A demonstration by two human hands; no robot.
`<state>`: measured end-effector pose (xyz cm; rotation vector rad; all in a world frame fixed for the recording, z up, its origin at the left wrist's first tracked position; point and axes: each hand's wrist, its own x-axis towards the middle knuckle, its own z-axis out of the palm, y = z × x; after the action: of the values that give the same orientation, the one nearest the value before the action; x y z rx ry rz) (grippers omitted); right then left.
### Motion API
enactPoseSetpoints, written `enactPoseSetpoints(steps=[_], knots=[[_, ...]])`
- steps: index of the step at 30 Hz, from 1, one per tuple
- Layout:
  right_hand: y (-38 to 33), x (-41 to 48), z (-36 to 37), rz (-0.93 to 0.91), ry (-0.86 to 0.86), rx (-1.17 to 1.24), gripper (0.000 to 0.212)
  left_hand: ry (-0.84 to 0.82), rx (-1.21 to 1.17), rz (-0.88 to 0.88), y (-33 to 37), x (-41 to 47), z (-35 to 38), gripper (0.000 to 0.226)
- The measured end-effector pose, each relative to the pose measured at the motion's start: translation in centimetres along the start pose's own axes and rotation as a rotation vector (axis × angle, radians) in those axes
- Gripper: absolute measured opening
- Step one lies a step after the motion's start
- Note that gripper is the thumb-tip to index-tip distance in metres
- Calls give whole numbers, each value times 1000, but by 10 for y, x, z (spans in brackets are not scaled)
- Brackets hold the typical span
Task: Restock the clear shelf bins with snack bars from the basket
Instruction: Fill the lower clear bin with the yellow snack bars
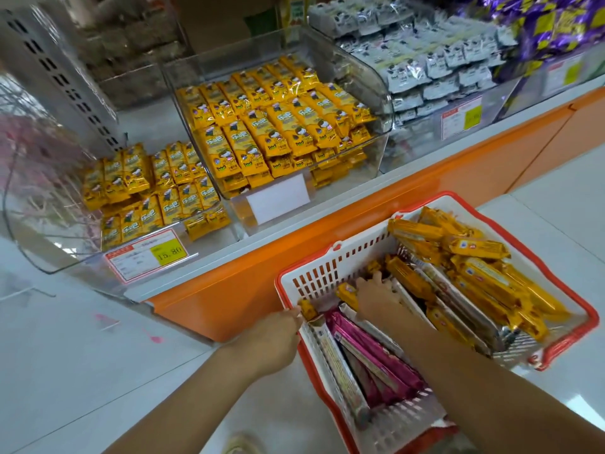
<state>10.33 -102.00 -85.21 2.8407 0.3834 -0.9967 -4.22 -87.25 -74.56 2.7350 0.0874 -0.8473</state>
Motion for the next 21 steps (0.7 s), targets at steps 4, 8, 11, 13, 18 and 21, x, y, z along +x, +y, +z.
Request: enactPoseSetpoints(steps=[4, 8, 11, 13, 18, 21], knots=[[13, -27, 13, -59, 187, 72, 46, 1, -44, -27, -1, -2, 4, 48], [20, -71, -5, -208, 194, 405, 45, 97, -328, -83, 12, -10, -2, 39], [11, -115, -26, -343, 280, 544, 57, 163, -792, -136, 27, -21, -18, 40], [-1, -146, -39, -436, 375, 598, 57, 160, -1106, -151, 36, -29, -27, 40], [-16, -200, -71, -580, 371, 756, 58, 221, -1470, -30, 40, -54, -52, 25], [-8, -218, -94, -661, 170, 849, 62, 177, -1512, 87, 32, -72, -68, 20]])
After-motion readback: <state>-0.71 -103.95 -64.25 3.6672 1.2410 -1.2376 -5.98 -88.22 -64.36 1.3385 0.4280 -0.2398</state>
